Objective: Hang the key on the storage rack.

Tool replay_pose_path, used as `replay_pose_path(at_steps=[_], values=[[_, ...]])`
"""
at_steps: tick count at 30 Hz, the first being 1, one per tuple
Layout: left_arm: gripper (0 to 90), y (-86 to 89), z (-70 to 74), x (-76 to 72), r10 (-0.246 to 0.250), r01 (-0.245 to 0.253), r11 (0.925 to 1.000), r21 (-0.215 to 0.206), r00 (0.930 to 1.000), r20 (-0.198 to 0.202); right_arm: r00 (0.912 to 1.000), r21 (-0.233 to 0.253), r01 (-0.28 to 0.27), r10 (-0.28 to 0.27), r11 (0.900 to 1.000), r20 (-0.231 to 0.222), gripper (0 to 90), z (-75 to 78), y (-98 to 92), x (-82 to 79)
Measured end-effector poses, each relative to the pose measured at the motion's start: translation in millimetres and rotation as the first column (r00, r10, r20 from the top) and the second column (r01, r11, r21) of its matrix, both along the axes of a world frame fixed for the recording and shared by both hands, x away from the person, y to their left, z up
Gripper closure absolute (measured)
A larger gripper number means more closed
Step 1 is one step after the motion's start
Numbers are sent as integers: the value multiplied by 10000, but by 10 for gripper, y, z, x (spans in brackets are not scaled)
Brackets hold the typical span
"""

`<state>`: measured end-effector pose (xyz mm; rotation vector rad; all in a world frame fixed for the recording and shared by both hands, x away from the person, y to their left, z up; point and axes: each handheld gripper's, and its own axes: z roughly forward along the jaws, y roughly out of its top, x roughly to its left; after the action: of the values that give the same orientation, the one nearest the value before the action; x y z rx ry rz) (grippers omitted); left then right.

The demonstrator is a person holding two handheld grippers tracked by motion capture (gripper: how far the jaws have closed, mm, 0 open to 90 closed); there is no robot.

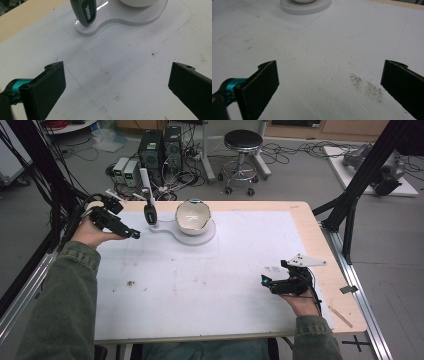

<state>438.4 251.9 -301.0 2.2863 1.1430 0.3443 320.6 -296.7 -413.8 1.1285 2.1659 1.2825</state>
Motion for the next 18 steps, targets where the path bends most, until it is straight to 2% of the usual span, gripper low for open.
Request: replay_pose_path(at_steps=[3,12,16,18], values=[[17,33,-26,-100,228,-232,9997,76,9986,485,10000,-32,-12,12,10000,3,6,-1,1,0],[17,76,-70,-362,202,-182,9996,-224,9955,926,10000,-88,-57,57,9999,-1,6,-6,12,7],[17,83,-121,-473,116,-85,9997,-215,9885,1509,10000,-102,-65,65,9999,12,6,-9,13,11],[17,80,-169,-508,100,-65,9997,-233,9880,1540,10000,-112,-73,73,9999,-11,6,-10,14,11]])
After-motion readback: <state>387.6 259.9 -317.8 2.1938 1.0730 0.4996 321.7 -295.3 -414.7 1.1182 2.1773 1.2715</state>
